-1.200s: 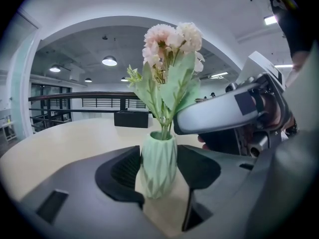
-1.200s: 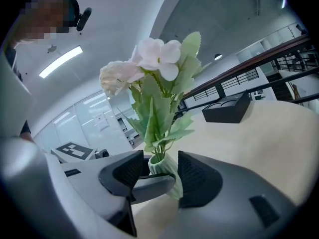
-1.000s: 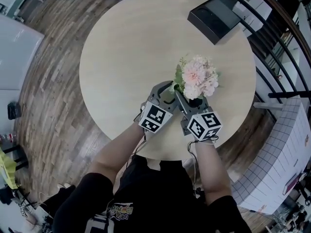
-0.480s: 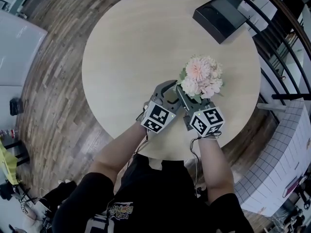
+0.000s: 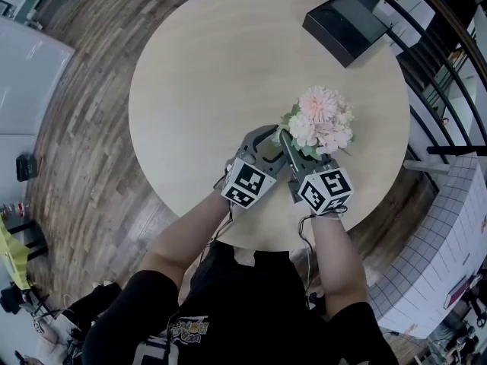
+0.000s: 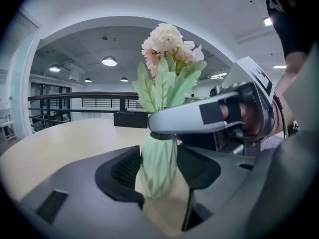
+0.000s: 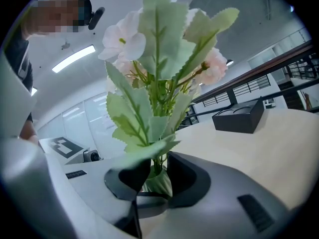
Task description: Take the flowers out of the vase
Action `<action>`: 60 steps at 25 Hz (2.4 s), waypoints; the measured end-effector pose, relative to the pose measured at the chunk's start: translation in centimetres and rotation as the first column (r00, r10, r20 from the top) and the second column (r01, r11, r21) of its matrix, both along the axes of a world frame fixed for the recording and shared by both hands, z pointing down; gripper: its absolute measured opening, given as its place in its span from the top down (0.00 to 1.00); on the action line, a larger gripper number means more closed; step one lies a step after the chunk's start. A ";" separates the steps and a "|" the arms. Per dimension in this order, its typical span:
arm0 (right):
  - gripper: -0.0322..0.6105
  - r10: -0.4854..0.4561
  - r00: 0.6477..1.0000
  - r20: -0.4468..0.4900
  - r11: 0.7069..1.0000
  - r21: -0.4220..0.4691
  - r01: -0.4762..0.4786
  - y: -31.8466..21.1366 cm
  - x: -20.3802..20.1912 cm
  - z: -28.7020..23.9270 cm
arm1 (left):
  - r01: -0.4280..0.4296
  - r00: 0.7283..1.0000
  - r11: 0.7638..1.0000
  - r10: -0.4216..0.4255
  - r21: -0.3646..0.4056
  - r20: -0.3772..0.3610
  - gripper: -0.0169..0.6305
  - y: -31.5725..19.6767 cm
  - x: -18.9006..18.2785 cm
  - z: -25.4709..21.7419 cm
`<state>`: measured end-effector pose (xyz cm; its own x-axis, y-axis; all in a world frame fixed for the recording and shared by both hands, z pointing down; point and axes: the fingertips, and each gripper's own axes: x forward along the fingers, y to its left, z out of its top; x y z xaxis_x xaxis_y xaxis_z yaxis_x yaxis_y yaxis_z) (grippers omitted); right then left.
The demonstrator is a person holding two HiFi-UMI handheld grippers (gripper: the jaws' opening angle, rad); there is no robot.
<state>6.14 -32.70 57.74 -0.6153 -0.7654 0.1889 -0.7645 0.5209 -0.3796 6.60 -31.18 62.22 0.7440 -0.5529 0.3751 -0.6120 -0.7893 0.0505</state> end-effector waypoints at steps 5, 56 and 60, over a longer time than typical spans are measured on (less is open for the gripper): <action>0.80 0.022 1.000 0.020 1.000 0.014 -0.023 -0.1 0.4 -1.2 | -0.001 1.000 1.000 0.002 -0.004 0.004 0.61 0.0 -0.1 0.0; 0.83 0.151 0.961 0.231 0.986 0.038 -0.164 7.5 2.1 -15.8 | 0.100 0.982 0.993 -0.107 -0.055 -0.156 0.96 8.5 -11.5 -12.9; 0.83 0.147 0.961 0.236 0.987 0.024 -0.157 9.7 0.5 -16.1 | 0.090 0.978 0.993 -0.103 -0.078 -0.182 0.96 10.6 -13.0 -14.1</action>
